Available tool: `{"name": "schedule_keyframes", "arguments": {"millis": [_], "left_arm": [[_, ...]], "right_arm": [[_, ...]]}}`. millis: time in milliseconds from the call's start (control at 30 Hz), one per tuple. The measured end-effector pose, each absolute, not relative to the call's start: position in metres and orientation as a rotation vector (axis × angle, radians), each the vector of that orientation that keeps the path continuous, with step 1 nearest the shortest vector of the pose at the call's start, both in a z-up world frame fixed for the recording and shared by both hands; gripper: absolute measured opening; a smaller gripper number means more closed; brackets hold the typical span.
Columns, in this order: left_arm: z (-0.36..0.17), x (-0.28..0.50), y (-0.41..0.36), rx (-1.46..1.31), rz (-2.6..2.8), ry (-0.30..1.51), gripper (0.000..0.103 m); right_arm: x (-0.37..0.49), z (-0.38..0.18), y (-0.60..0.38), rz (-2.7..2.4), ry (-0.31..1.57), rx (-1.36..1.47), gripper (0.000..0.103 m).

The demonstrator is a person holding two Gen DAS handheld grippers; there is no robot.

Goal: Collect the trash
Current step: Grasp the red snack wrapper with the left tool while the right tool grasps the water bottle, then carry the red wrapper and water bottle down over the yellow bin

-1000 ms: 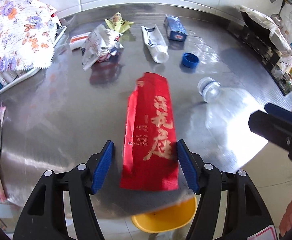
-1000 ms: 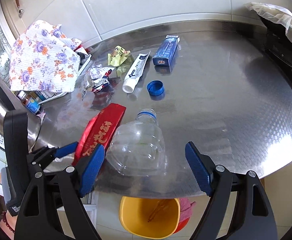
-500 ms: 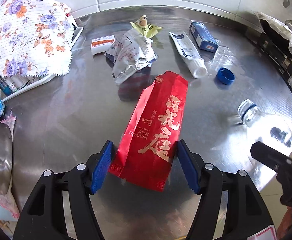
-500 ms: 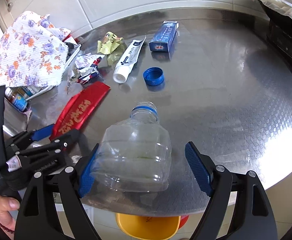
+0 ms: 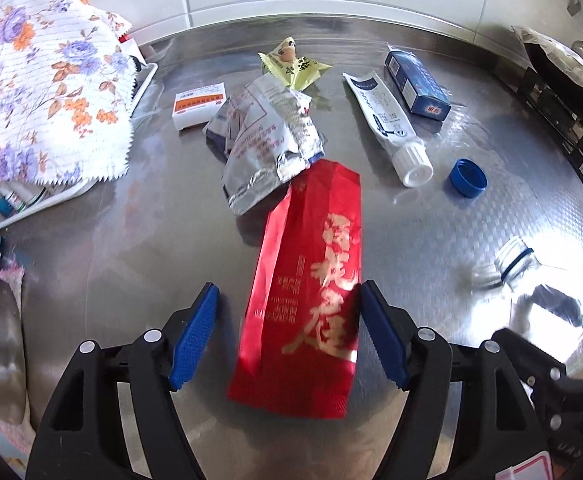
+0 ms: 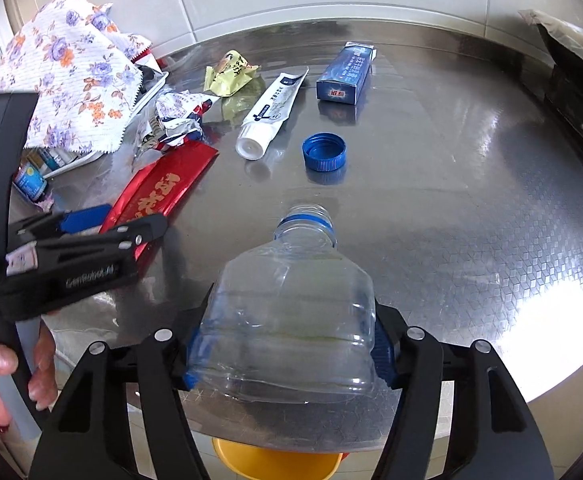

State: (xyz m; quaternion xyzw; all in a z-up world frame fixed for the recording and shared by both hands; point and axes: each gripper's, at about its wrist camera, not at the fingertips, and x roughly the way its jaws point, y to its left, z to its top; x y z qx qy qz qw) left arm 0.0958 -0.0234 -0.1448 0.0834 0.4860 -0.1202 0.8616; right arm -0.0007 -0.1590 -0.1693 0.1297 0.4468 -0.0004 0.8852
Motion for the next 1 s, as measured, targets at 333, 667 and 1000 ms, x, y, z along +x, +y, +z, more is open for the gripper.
{"name": "schedule_keyframes", "arguments": {"millis": [333, 667, 1000], "left_arm": [[-0.14, 0.09, -0.031, 0.222, -0.295, 1.0, 0.042], [-0.134, 0.068, -0.023, 0.152, -0.348, 1.001, 0.02], [-0.118, 0.042, -0.028, 0.13, -0.336, 0.977, 0.02]], "right_arm": [[-0.007, -0.165, -0.165, 0.004, 0.904, 0.285, 0.057], [-0.018, -0.157, -0.179, 0.005, 0.872, 0.312, 0.056], [-0.037, -0.145, -0.188, 0.036, 0.854, 0.311, 0.056]]}}
